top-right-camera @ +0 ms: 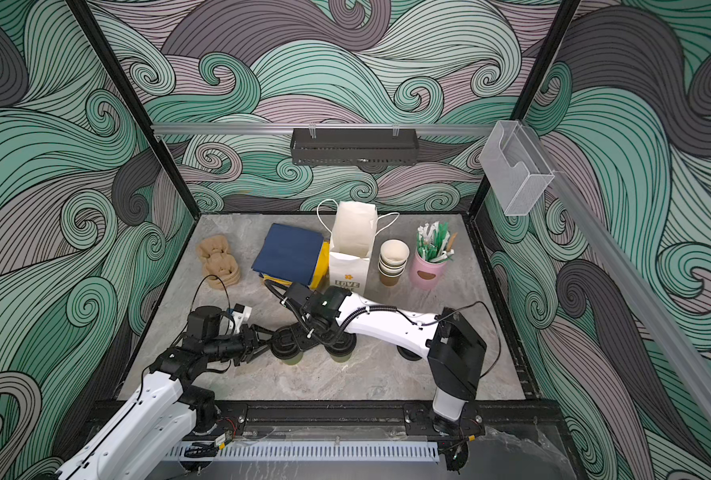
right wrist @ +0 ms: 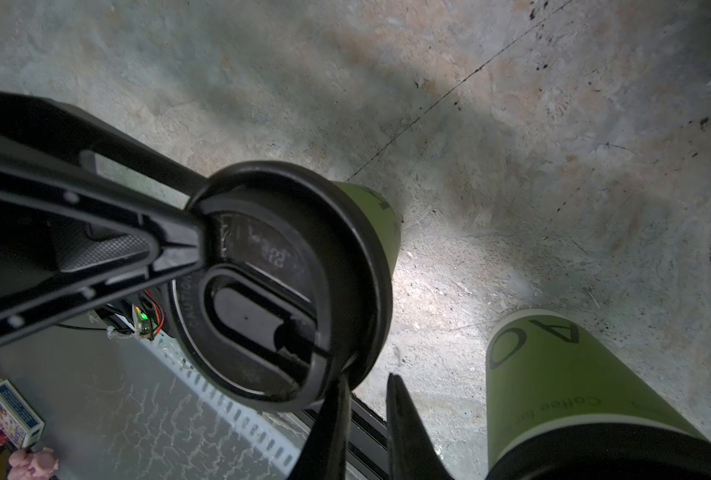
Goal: Pack the takeout coffee
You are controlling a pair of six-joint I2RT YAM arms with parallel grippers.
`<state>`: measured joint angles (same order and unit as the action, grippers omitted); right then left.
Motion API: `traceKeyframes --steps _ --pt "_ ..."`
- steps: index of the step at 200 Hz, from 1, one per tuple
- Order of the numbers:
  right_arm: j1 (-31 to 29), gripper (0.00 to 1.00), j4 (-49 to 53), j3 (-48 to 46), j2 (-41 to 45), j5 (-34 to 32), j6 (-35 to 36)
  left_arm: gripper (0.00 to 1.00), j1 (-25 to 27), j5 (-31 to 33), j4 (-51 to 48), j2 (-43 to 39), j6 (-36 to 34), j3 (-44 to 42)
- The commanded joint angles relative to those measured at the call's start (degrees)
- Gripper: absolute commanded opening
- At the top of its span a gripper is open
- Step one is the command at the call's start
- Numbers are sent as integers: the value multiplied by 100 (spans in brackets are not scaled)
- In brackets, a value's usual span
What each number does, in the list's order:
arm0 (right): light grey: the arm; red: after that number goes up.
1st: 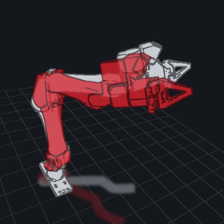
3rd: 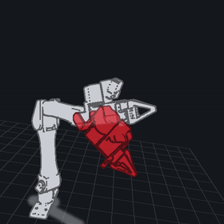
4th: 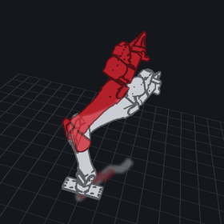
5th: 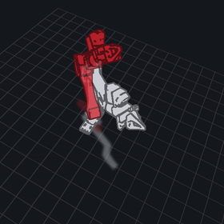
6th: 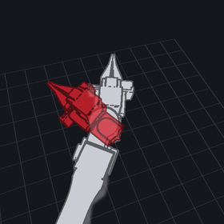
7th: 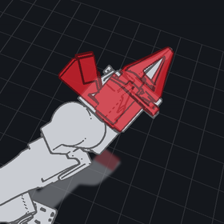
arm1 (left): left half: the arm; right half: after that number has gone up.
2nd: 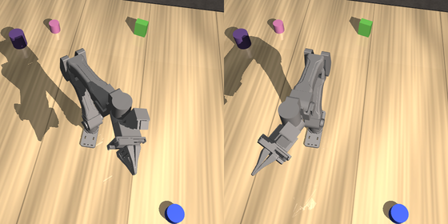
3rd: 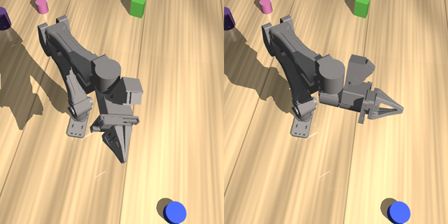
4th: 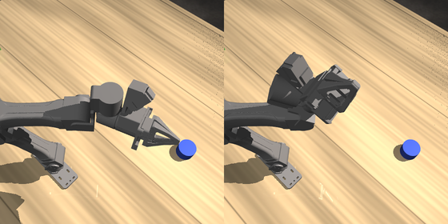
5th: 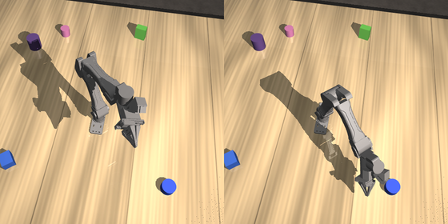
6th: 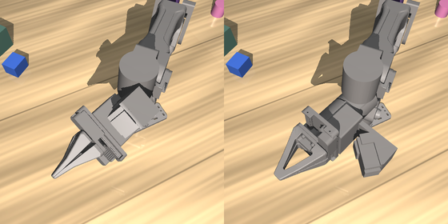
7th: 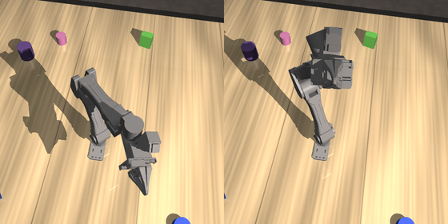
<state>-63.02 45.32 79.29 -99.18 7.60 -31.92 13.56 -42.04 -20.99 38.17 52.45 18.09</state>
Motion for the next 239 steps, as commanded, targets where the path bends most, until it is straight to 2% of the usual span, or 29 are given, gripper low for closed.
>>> traceKeyframes --steps 1,45,97,129,159,239 --pt "-1 19 400 -229 -535 -314 0 46 17 119 -239 76 -138 213" --pt "-16 20 421 -152 -603 -248 45 45 20 146 -262 92 -138 213" --pt "55 24 267 225 229 -671 -161 45 19 126 -289 50 -135 213" --pt "193 23 -87 108 290 -733 -403 45 24 112 -265 49 -138 220" --pt "201 22 -472 -40 206 -474 -600 45 21 100 -278 50 -121 213" --pt "201 17 -671 -123 -76 -112 -649 45 19 96 -287 71 -143 225"
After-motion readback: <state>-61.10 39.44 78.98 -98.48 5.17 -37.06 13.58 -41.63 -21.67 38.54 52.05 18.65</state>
